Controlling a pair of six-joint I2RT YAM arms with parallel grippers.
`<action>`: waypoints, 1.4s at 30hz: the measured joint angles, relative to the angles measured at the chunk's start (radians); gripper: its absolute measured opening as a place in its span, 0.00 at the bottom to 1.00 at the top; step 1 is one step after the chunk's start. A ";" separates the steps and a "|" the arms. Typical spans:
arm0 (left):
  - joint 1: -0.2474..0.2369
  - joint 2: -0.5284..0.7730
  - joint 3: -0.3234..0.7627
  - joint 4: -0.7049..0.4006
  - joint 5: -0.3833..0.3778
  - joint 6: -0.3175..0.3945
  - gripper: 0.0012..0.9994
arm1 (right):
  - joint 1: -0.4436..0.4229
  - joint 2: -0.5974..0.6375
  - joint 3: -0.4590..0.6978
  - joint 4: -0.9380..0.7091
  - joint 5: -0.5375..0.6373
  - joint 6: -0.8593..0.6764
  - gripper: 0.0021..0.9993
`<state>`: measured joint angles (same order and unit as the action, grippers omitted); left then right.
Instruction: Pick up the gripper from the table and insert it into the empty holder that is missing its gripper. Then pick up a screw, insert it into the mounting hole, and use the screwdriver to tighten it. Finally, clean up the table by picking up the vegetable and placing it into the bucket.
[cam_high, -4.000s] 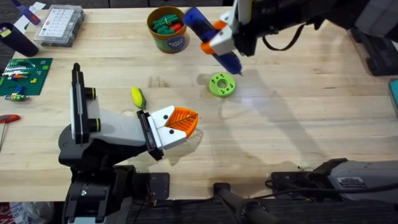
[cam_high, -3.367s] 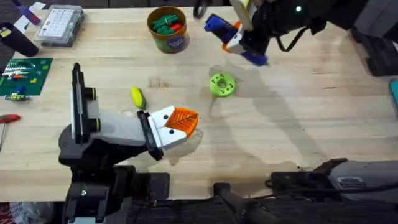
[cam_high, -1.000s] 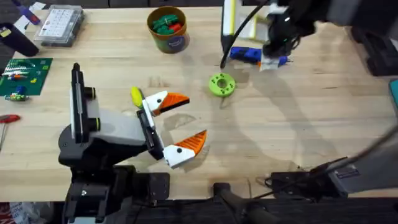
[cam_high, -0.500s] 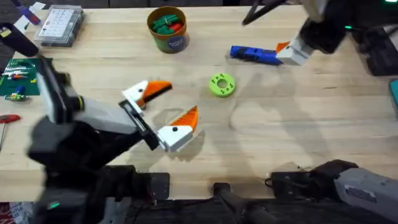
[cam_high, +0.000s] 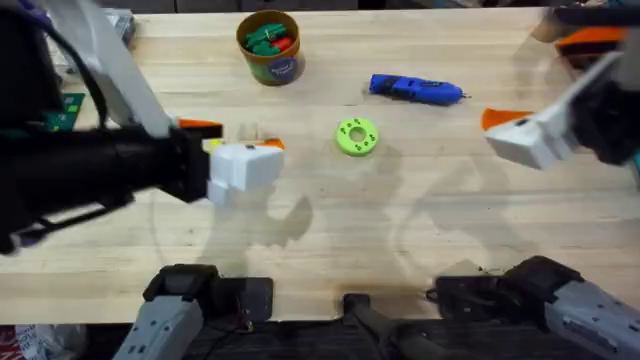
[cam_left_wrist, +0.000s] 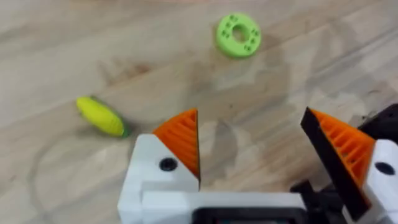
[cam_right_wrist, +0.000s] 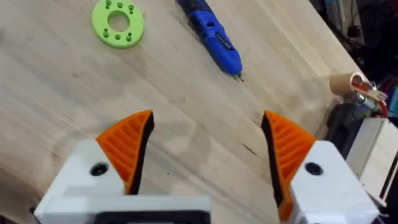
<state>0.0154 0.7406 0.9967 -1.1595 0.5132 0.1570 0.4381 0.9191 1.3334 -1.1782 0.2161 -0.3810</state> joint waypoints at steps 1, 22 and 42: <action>0.000 0.029 0.039 -0.034 -0.024 0.004 0.99 | 0.000 -0.023 0.000 -0.005 0.000 0.017 0.99; 0.000 0.215 0.162 -0.147 -0.480 -0.083 0.99 | 0.000 -0.282 -0.209 0.028 -0.136 0.126 0.99; 0.107 0.728 -0.013 0.185 -0.510 -0.254 0.99 | 0.000 -0.283 -0.209 0.031 -0.143 0.090 0.99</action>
<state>0.1223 1.4686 0.9840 -0.9747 0.0031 -0.0966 0.4381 0.6365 1.1240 -1.1470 0.0731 -0.2911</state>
